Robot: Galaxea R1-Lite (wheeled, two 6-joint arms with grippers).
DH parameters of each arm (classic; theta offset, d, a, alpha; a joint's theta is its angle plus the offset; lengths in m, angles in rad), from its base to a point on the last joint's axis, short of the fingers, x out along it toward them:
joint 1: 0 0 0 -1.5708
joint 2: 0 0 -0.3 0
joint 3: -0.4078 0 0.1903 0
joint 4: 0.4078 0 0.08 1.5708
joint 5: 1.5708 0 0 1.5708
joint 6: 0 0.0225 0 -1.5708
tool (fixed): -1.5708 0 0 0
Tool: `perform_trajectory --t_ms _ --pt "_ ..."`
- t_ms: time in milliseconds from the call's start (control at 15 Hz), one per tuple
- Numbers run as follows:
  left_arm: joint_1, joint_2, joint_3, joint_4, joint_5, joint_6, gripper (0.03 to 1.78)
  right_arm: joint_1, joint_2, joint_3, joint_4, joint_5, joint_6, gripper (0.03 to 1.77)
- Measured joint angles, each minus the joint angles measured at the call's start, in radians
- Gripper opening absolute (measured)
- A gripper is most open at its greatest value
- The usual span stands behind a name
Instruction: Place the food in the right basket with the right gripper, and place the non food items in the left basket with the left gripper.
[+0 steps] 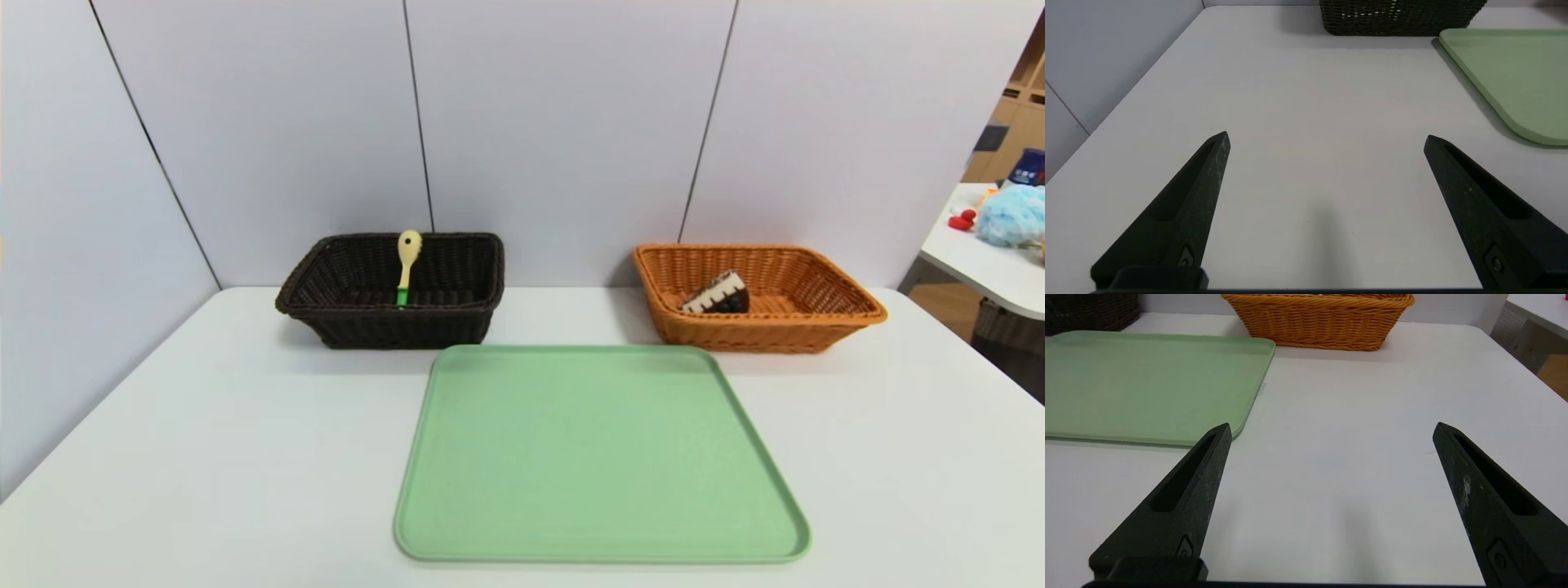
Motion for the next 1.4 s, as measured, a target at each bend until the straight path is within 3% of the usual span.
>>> perform_trajectory --t_ms 200,1400 --pt "0.000 0.000 0.001 -0.003 0.006 -0.015 1.69 0.000 0.000 0.000 0.000 -0.012 0.034 1.70" --pt "0.000 0.000 0.002 -0.003 0.006 -0.016 1.69 0.000 0.000 0.000 0.000 -0.013 0.018 1.70"
